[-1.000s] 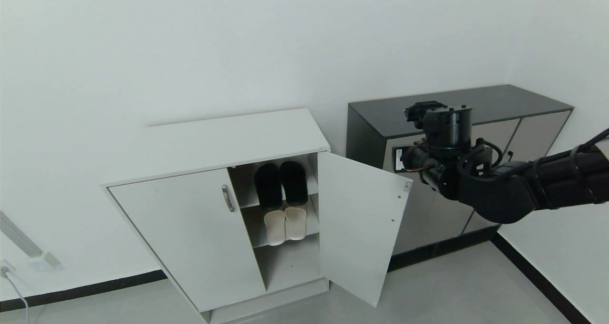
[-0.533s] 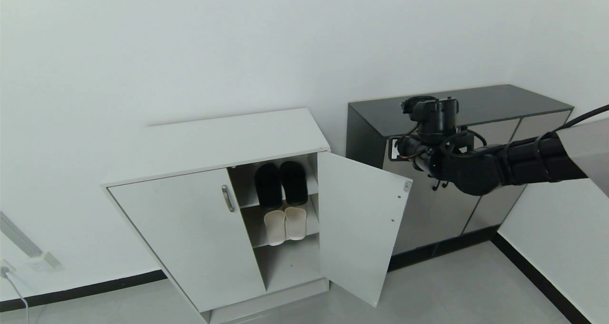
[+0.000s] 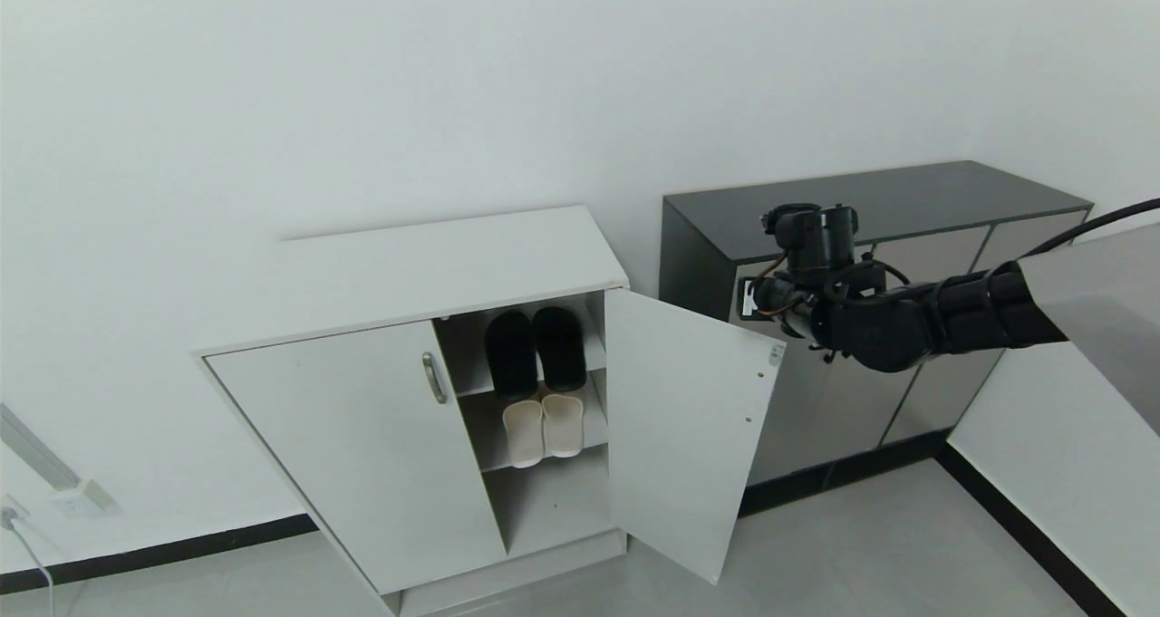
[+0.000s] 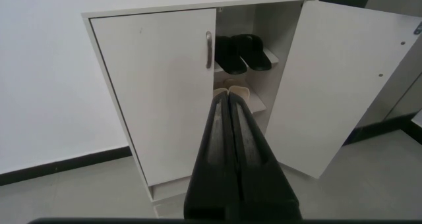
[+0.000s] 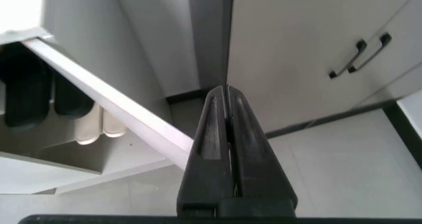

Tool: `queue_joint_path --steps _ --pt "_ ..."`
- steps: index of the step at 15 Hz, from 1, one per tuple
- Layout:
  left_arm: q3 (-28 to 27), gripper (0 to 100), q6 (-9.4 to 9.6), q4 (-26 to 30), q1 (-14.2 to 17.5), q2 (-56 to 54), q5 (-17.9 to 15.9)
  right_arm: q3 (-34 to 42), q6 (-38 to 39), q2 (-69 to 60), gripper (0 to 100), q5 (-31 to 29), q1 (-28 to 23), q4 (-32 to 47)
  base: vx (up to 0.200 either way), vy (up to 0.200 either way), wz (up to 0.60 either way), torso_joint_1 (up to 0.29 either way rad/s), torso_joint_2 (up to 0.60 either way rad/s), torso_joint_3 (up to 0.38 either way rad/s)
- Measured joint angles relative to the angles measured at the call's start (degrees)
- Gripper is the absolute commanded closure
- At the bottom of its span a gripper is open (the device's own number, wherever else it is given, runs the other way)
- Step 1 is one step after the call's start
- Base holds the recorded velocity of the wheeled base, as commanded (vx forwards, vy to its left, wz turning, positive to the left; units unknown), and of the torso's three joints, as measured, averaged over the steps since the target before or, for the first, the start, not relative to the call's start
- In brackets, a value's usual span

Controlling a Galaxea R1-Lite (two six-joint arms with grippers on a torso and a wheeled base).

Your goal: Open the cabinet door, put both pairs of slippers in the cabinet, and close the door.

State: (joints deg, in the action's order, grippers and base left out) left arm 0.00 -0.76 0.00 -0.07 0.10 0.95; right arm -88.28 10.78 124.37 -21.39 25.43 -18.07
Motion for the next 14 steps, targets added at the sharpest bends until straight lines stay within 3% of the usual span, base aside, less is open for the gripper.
queue_joint_path --steps 14 --pt "0.0 100 0.0 0.0 0.0 0.0 0.0 0.3 1.0 3.3 100 0.5 0.0 0.0 0.0 0.0 0.0 0.0 0.0 0.0"
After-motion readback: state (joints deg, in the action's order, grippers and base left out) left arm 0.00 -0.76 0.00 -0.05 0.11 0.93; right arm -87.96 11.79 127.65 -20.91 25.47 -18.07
